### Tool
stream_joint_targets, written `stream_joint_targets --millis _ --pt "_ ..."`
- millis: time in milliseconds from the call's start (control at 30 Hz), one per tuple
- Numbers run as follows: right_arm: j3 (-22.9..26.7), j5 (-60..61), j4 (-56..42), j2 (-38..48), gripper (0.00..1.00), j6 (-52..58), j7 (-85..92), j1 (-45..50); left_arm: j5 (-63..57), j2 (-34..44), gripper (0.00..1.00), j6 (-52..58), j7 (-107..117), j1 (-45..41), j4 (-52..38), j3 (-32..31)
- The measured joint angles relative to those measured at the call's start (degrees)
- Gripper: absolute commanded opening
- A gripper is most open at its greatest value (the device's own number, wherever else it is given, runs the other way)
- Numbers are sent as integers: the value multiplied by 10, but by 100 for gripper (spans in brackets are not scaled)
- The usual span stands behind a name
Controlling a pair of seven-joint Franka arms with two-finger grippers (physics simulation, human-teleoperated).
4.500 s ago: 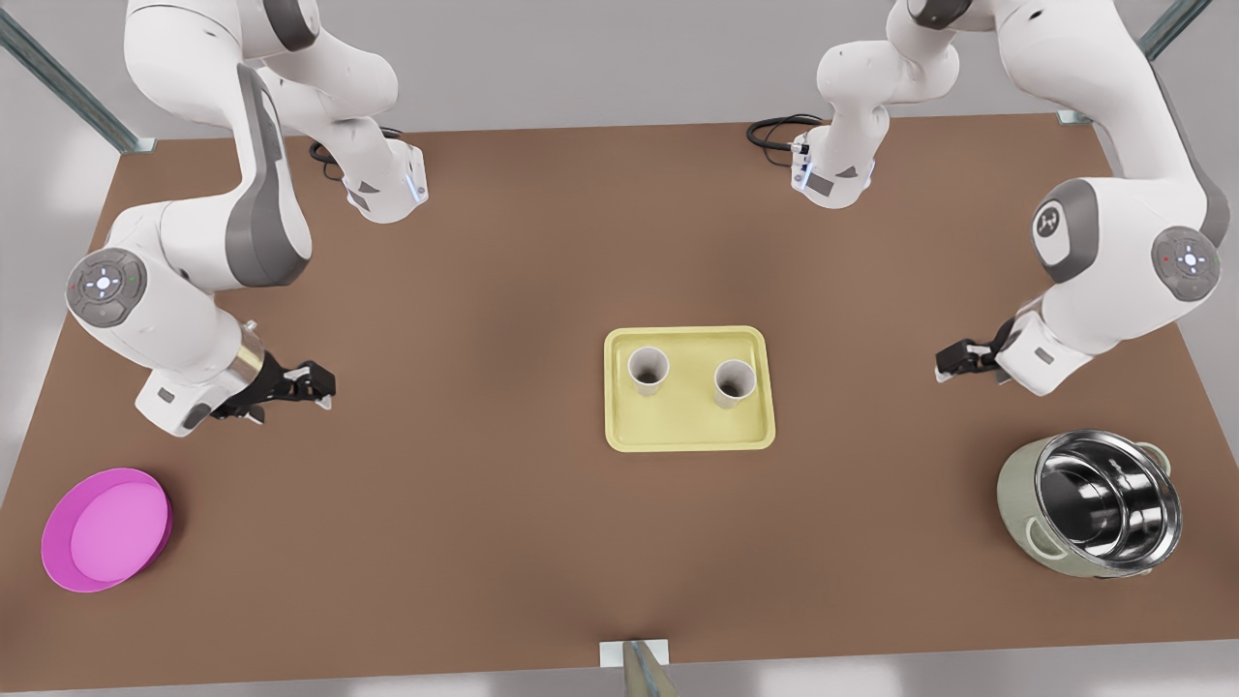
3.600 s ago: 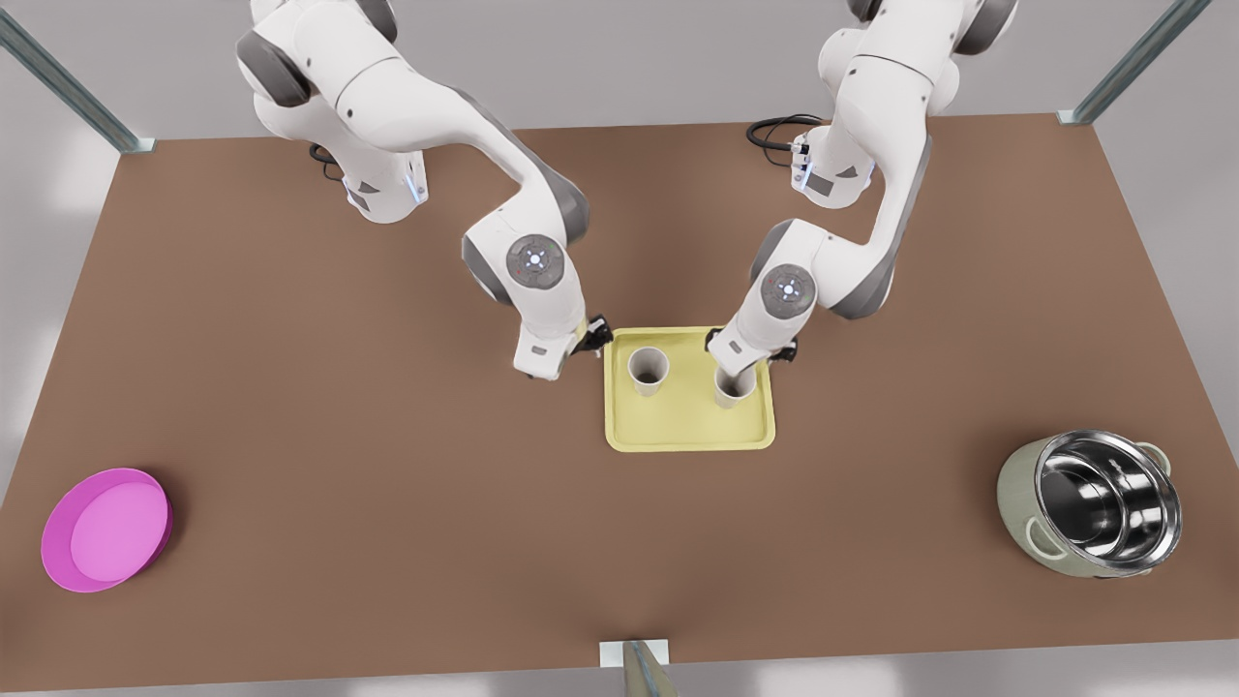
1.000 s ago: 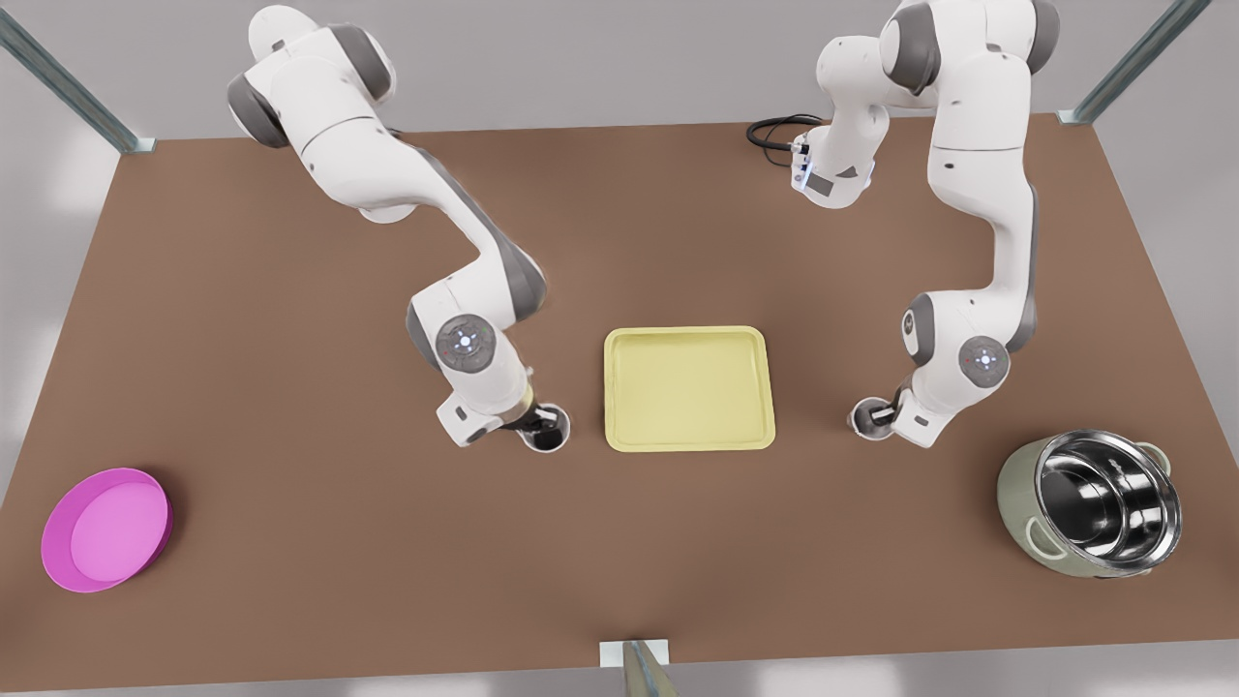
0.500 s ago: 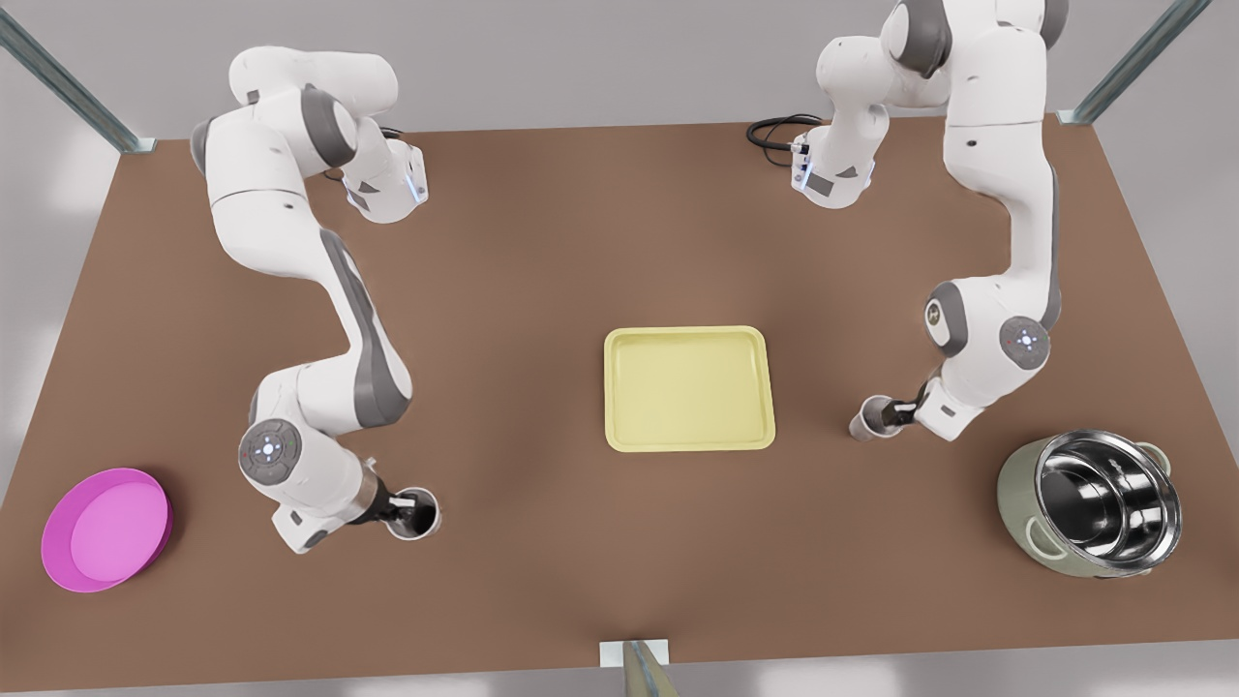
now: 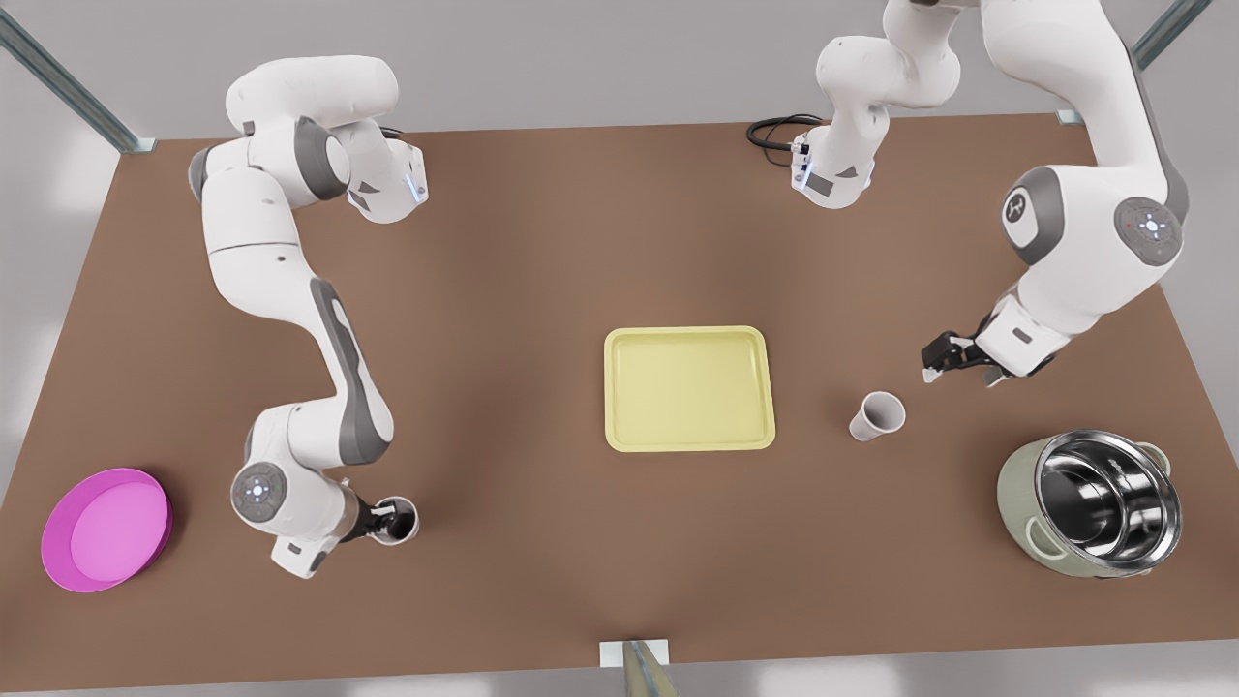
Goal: Use the left arm to pick up the white IKEA cup from the tray and place it on the middle-left position; use the right arm to pick up the white IKEA cup from the tray and place it on the middle-right position
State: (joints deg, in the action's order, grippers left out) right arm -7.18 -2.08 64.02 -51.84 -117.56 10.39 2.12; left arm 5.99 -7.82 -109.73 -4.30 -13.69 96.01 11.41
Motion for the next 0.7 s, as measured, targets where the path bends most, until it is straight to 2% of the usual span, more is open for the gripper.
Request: stream_joint_targets --millis 67,100,233,433,700 --pt "0 -1 0 -2 65 -1 18 0 -6 -9 100 4 2 -7 -10 -1" --pt "0 -1 0 -2 73 -2 26 0 -8 -13 100 5 3 -10 -11 0" --pt "0 -3 -2 12 89 -1 52 0 -12 -17 100 9 7 -12 -13 0" --pt "-12 -1 -5 161 89 98 68 23 -14 -17 100 11 11 -11 -13 0" --pt "-13 0 -5 210 90 206 50 36 -15 -17 100 13 14 -11 -13 0"
